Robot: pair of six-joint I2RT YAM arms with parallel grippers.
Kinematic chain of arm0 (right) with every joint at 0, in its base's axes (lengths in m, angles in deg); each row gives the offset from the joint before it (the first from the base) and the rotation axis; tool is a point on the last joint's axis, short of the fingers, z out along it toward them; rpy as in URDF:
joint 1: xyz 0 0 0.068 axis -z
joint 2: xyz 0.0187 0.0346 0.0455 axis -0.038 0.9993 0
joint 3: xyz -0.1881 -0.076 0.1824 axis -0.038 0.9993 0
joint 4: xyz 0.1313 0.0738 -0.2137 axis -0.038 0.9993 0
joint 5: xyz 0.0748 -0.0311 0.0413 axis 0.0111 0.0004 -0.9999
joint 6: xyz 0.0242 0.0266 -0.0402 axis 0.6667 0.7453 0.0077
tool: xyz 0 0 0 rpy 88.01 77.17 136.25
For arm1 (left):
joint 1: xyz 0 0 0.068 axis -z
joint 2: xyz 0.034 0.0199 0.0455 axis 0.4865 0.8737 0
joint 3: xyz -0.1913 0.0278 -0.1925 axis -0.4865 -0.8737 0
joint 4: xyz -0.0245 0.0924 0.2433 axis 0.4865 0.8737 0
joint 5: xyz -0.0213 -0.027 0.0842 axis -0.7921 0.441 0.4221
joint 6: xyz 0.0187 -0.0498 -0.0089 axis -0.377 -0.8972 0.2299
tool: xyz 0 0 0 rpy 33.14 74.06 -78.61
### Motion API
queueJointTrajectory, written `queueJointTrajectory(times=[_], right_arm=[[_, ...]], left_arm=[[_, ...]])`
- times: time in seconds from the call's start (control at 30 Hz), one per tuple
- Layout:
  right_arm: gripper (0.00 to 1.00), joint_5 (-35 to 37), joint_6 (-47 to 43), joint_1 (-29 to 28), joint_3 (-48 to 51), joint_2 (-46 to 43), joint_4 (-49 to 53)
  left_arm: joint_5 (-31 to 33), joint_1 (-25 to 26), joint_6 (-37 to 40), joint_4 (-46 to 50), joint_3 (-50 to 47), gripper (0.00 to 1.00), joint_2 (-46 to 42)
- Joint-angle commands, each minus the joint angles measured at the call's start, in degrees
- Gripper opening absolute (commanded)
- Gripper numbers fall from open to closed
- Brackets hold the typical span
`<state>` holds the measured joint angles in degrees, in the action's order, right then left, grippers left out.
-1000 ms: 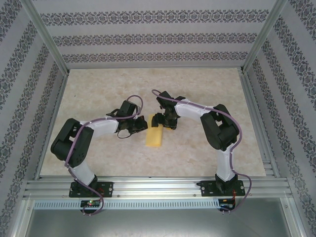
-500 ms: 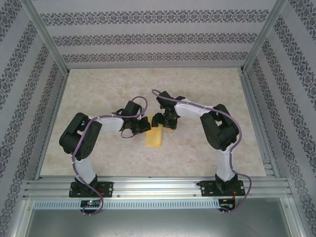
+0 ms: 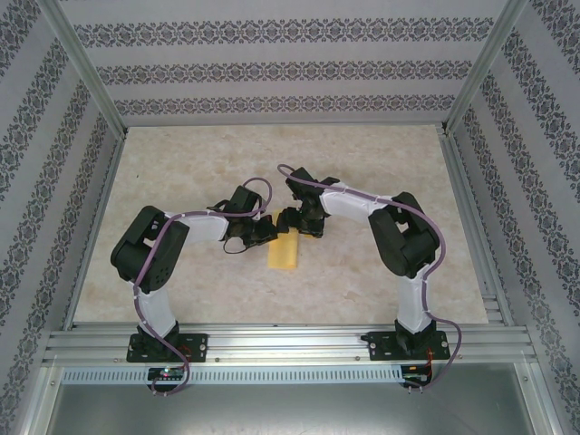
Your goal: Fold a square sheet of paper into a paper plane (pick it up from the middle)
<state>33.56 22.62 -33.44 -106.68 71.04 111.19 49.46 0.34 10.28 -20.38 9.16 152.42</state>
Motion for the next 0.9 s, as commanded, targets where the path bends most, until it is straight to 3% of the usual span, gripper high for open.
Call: queueJointTrajectory(times=[0.0,0.13,0.27,0.4,0.67,0.87], right_arm=[[0.77,5.72,2.09,1.62,2.71,-5.78,-4.58],[0.73,2.56,5.55,3.52,8.98,-13.94,-13.35],[0.45,-6.17,7.78,3.5,13.11,-16.43,-21.85],[0.24,-10.5,9.35,2.24,13.32,-14.15,-24.22],[0.14,-10.56,9.82,0.82,14.67,-10.52,-24.47],[0.14,-11.36,9.02,0.98,16.88,-9.58,-25.15]], left_arm=[[1.85,1.22,0.58,0.32,-1.18,0.0,2.23],[1.77,1.32,0.75,0.25,-1.19,0.0,2.58],[2.14,1.31,1.07,0.58,-1.15,0.0,2.68],[2.17,1.31,1.2,0.67,-1.27,0.0,2.86],[2.25,1.33,1.41,1.02,-1.02,0.0,3.2],[2.19,1.34,1.42,1.28,-0.72,0.0,3.47]])
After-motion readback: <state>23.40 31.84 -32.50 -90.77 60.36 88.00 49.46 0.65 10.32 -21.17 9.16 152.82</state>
